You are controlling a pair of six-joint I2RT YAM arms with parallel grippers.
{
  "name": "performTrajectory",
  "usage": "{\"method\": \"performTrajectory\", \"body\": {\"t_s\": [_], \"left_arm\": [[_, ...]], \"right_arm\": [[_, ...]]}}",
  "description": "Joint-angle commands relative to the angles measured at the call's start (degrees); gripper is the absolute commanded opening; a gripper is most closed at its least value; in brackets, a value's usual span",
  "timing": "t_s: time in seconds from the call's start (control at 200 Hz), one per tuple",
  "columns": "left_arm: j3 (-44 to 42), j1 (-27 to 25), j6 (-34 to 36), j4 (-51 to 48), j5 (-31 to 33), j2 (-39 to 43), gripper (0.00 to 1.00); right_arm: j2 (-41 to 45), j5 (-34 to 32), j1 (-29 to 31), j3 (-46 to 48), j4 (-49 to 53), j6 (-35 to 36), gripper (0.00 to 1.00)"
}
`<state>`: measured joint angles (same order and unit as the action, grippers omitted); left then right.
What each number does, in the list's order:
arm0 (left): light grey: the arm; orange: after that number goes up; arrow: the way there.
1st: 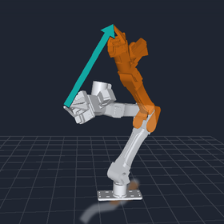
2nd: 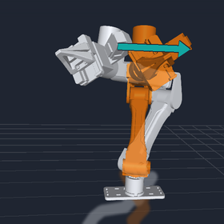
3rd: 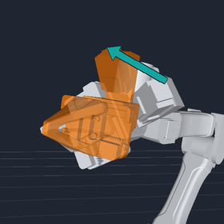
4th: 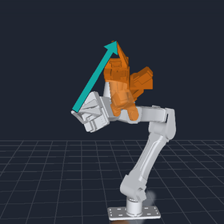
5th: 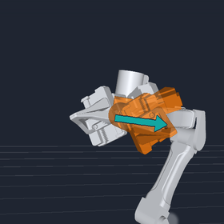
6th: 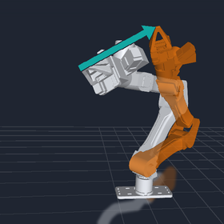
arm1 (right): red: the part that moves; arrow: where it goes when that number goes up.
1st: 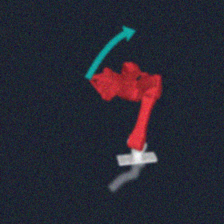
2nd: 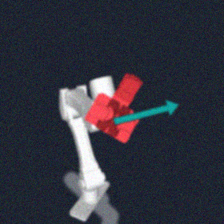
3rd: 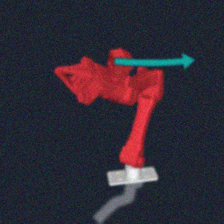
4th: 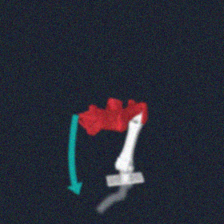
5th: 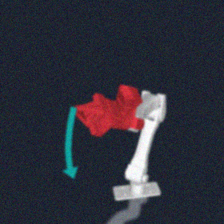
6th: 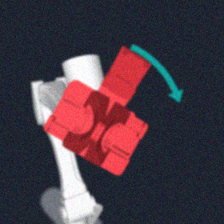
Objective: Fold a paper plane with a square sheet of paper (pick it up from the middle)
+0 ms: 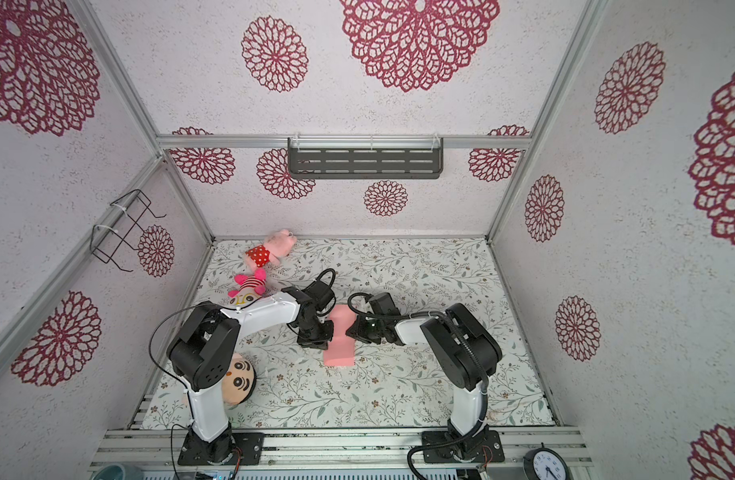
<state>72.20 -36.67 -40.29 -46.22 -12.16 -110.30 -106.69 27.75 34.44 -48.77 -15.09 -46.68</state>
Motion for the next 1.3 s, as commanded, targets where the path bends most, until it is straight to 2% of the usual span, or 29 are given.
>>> {"method": "performTrajectory", "body": {"t_s": [0.0, 0.245, 0.475, 0.675, 0.816, 1.296], "left_arm": [[-0.31, -1.42, -0.28, -0.88, 2.75, -1.21, 0.06], [-2.45, -2.89, -1.84, -1.51, 6.52, 0.20, 0.05], [-5.17, -3.02, -2.99, -0.34, 6.97, 0.85, 0.05], [-3.67, -2.89, -2.95, -0.57, 6.56, 5.69, 0.05], [-4.51, -2.86, -4.18, 2.64, 5.01, 7.98, 0.05], [-4.99, -3.15, -4.73, 1.59, 0.72, 2.22, 0.05]], "right_arm": [[-4.63, -8.46, 0.11, 4.12, 11.27, -0.76, 0.20], [-4.60, -8.41, 0.06, 4.94, 9.34, -2.08, 0.19], [-4.84, -8.24, 0.10, 5.95, 7.61, -3.02, 0.19], [-4.40, -8.41, 0.11, 5.89, 7.47, -3.06, 0.19], [-4.35, -8.41, 0.10, 5.84, 7.30, -3.14, 0.19], [-5.09, -8.00, 0.10, 6.25, 6.46, -3.25, 0.19]]}}
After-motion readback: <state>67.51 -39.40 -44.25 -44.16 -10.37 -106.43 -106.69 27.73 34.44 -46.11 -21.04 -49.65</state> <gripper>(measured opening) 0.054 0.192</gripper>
